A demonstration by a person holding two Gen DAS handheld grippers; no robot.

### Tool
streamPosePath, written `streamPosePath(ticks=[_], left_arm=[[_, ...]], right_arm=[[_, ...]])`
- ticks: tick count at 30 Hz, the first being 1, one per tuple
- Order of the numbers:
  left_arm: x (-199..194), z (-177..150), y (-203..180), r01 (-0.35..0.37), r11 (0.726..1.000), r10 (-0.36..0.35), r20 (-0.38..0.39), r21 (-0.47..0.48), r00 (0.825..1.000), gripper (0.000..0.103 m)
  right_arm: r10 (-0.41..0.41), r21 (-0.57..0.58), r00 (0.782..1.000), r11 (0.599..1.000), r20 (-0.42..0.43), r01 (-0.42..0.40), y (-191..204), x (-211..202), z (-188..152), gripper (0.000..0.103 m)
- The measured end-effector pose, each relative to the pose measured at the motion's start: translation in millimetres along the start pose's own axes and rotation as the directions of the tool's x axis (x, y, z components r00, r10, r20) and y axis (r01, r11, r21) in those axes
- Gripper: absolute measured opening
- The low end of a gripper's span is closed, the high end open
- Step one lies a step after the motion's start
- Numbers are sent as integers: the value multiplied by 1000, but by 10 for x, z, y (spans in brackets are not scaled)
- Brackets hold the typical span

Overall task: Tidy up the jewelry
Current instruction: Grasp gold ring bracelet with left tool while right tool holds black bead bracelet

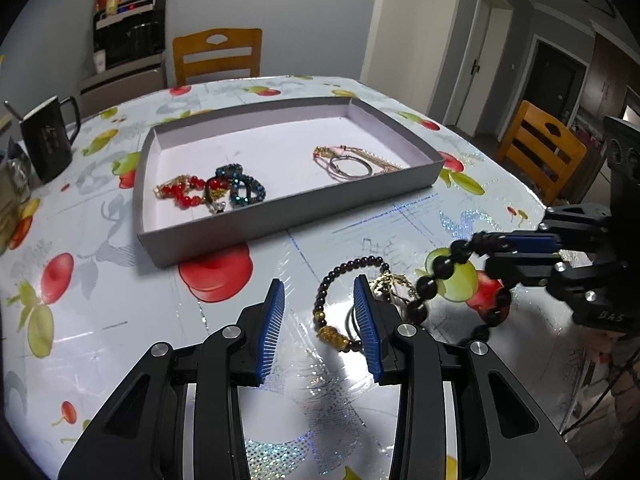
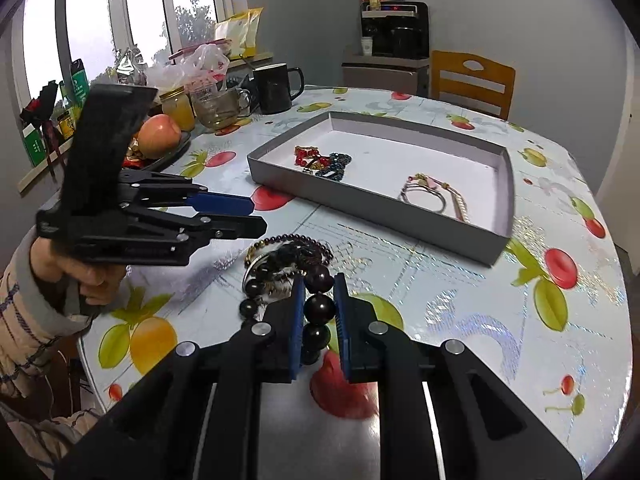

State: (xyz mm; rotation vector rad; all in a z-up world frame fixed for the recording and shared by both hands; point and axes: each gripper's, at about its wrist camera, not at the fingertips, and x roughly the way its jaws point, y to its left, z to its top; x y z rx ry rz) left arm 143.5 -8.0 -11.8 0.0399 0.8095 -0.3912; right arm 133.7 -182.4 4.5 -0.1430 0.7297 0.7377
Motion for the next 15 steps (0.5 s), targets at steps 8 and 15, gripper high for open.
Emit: streamPosePath(ticks=[8, 15], left_arm=[[-10, -26, -274, 22, 993, -23, 4, 117, 1000, 37], [108, -50, -471, -4, 979, 9, -24, 205, 1000, 51]], right_arm=[[-48, 54, 999, 997, -15, 49, -254, -144, -164, 14], [-48, 109, 999, 993, -23, 51, -411, -142, -298, 14]])
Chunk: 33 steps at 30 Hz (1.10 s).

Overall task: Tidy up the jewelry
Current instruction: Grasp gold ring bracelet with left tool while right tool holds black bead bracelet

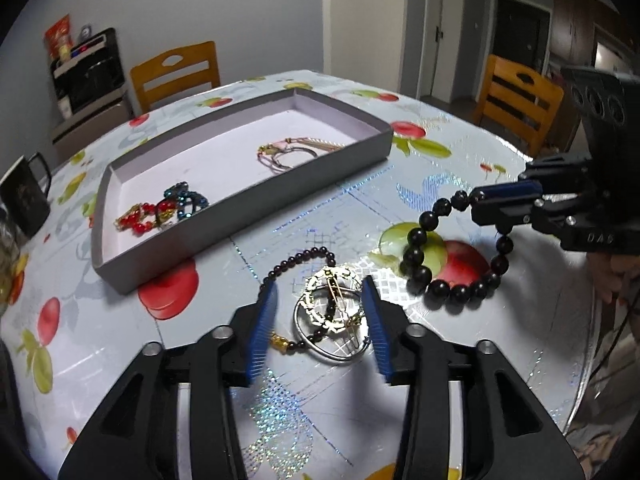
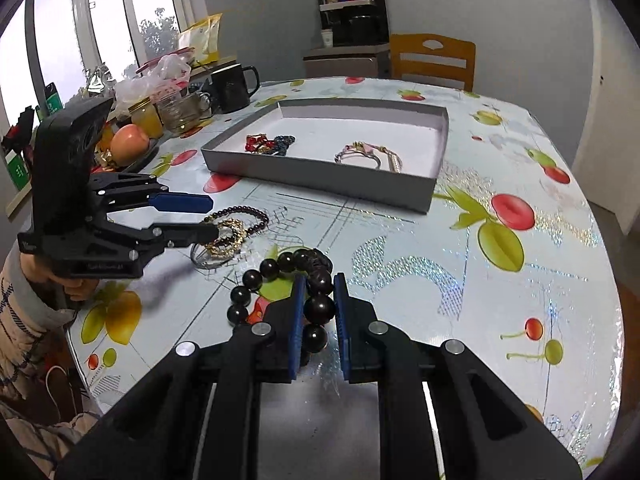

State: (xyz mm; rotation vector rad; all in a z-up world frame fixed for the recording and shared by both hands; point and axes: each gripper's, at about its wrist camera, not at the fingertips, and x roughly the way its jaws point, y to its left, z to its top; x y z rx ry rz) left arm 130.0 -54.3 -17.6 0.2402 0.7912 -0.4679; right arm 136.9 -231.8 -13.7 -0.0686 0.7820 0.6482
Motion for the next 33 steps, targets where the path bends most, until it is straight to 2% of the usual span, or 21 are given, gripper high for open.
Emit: streamPosePath(ticks=[1, 3, 8, 11, 13, 14, 25, 33], left_arm=[[6, 4, -20, -3, 1000, 3, 2, 11, 1000, 56], [7, 12, -46, -5, 1000, 5, 8, 24, 1000, 59], [73, 20, -161, -17, 997, 18, -9, 78, 1000, 59], [101, 23, -214, -22, 994, 24, -17, 107, 1000, 52], [121, 22, -223, -26, 994, 29, -27, 111, 999, 40], [126, 20, -216, -27, 994, 30, -30, 108, 999, 38], [-74, 68, -117, 10, 999, -12, 34, 39, 999, 37], [-318, 136, -93, -19, 1000, 17, 78, 23, 997, 37]], right_arm=[[0, 1, 1000, 1000, -1, 0, -5, 2, -9, 14], [1, 2, 1000, 1000, 1, -1, -2, 0, -6, 14], [6, 4, 1000, 1000, 5, -7, 22, -7, 16, 14], [12, 6, 1000, 1000, 11, -12, 32, -24, 42, 14], [12, 2, 1000, 1000, 15, -12, 55, -38, 63, 14], [12, 1, 1000, 1000, 16, -12, 60, -41, 69, 14], [16, -7, 999, 1000, 50, -16, 96, -140, 204, 14], [32, -29, 996, 999, 84, -30, 147, -189, 411, 14]])
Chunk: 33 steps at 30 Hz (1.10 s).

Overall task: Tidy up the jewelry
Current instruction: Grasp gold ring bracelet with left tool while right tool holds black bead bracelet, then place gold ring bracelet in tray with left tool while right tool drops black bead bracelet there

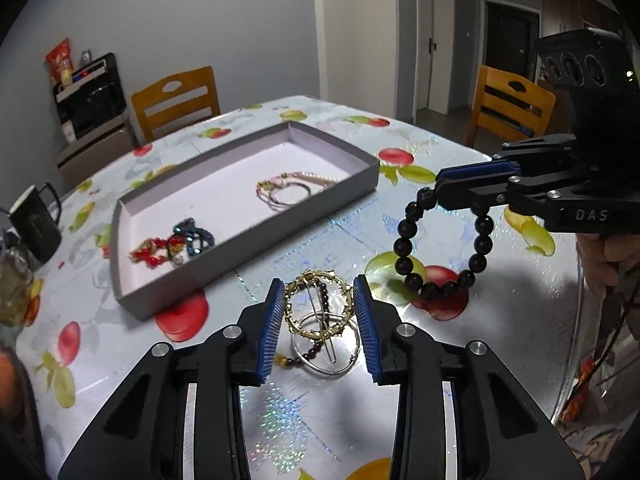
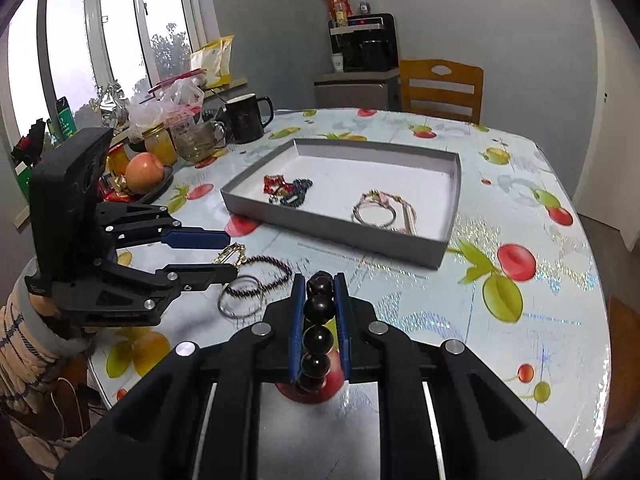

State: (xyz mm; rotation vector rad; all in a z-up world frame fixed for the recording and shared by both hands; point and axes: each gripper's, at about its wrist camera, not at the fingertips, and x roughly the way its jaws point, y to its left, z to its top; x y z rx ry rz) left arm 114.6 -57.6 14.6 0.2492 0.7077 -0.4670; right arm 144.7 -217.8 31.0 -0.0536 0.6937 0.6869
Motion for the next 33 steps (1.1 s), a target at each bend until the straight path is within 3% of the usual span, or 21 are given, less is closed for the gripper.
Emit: streamPosePath(ticks=[9, 15, 25, 33], left_arm=[[-290, 218, 206, -35, 999, 36, 35, -21, 999, 37], [-287, 432, 554, -43, 994, 47, 41, -97, 998, 37], [120, 599, 1034, -96, 969, 105, 24, -227, 994, 37], [534, 564, 1265, -136, 947, 138, -16, -291, 990, 37]], right_arm=[[2, -25, 1000, 1000, 26, -1, 73, 12, 245, 14], [11, -20, 998, 1000, 56, -10, 56, 38, 538, 14], [-21, -19, 997, 1000, 74, 23, 14, 334, 996, 14], [-5, 35, 998, 999, 60, 3, -52, 788, 1109, 14]])
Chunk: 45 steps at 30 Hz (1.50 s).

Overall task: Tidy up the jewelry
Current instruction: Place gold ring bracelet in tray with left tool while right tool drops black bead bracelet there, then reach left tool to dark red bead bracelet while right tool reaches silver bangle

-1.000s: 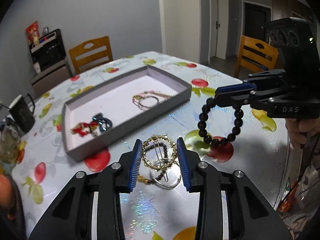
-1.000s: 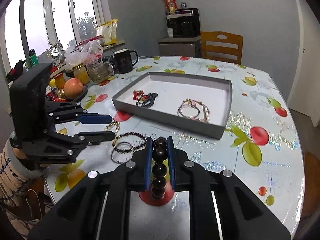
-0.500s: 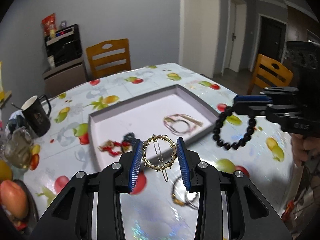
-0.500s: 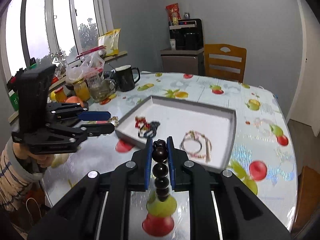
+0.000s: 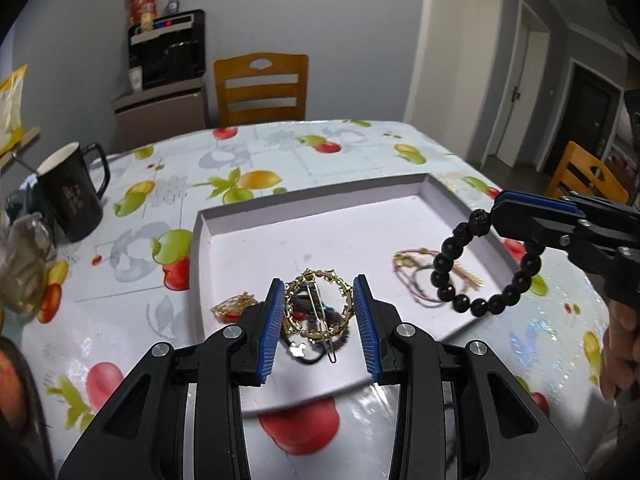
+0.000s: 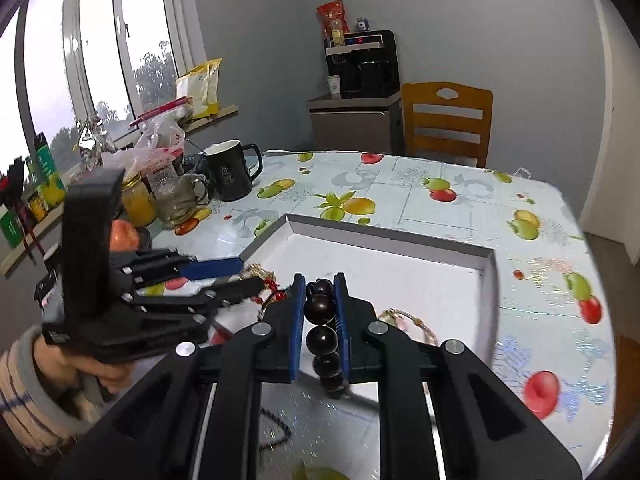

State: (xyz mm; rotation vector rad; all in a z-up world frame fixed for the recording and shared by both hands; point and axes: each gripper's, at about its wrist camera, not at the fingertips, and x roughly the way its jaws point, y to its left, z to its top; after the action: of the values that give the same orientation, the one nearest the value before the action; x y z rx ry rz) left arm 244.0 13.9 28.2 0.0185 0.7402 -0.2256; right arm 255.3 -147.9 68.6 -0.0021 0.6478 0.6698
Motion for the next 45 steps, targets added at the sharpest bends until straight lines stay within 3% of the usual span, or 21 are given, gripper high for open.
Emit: streamPosePath(ticks=[6, 22, 26, 28, 31, 34, 40, 45], left_arm=[[248, -85, 78, -23, 1000, 22, -38, -17, 999, 37], [440, -217, 91, -42, 999, 43, -83, 13, 996, 38], [444, -230, 111, -40, 999, 40, -92, -4, 995, 51], [398, -235, 122, -42, 999, 41, -73, -12, 996, 67], [315, -246, 135, -47, 999, 46, -41, -19, 998, 75], [225, -270, 134, -50, 999, 50, -15, -18, 999, 80], [-33, -388, 70, -77, 997, 76, 32, 17, 997, 85], [-246, -555, -5, -57, 998, 55, 42, 40, 998, 85]], right_arm=[[28, 47, 1000, 999, -2, -28, -74, 173, -15, 14], [-68, 142, 990, 986, -124, 85, -691, 459, -397, 14], [-91, 130, 987, 986, -131, 108, -699, 442, -448, 19], [-102, 122, 986, 985, -133, 119, -700, 422, -475, 30], [-118, 113, 984, 985, -133, 133, -696, 382, -497, 38], [-122, 106, 985, 985, -119, 135, -687, 314, -505, 48], [-137, 81, 986, 986, -93, 145, -628, 141, -516, 52], [-127, 58, 989, 990, -76, 131, -498, -34, -605, 54]])
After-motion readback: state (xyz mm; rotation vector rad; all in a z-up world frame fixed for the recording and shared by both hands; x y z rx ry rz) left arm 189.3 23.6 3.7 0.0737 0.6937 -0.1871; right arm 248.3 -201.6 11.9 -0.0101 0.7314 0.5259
